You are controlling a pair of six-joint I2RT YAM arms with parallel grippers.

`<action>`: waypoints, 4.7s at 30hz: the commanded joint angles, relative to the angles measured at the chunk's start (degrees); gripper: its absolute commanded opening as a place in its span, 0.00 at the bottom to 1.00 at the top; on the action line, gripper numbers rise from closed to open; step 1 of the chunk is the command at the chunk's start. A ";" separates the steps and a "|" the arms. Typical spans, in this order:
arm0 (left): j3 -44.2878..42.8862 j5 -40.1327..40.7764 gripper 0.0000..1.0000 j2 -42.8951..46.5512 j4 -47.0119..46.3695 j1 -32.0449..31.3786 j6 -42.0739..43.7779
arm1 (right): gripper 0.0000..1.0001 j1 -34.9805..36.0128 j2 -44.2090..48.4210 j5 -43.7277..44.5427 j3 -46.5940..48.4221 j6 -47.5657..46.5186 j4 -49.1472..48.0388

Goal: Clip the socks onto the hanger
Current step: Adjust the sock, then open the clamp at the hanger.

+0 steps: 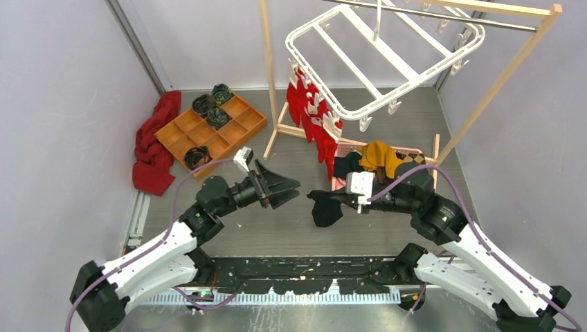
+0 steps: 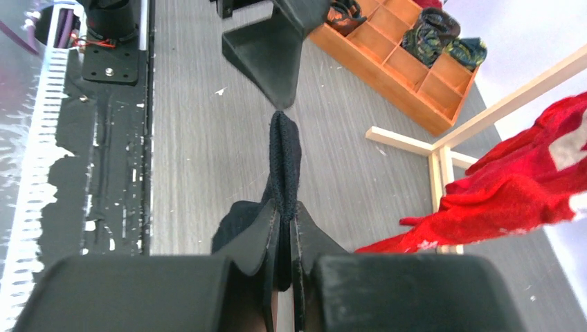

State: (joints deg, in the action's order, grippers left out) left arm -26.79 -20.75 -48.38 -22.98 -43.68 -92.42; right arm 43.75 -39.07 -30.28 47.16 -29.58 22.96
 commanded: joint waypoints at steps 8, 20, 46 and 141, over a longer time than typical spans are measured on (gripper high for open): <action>-4.91 -12.40 0.82 13.00 8.95 0.34 68.75 | 0.05 -6.82 -3.86 -15.55 5.41 6.74 5.77; -11.79 -17.41 0.76 -3.80 -1.29 -3.95 79.73 | 0.06 -6.80 -6.85 -18.32 6.04 6.54 2.01; -5.60 -8.68 0.00 -5.34 -19.67 -5.98 65.00 | 0.55 -8.28 -4.81 -17.04 6.19 13.34 -3.72; -34.90 24.97 0.82 -31.46 -24.52 -12.96 76.46 | 0.01 -26.52 4.61 -9.74 5.75 32.33 -0.36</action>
State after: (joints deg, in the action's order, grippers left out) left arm -59.02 1.10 -78.72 -37.76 -56.55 -20.32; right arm 17.50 -34.61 -40.66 52.82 1.72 24.18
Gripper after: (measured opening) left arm 0.828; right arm 0.050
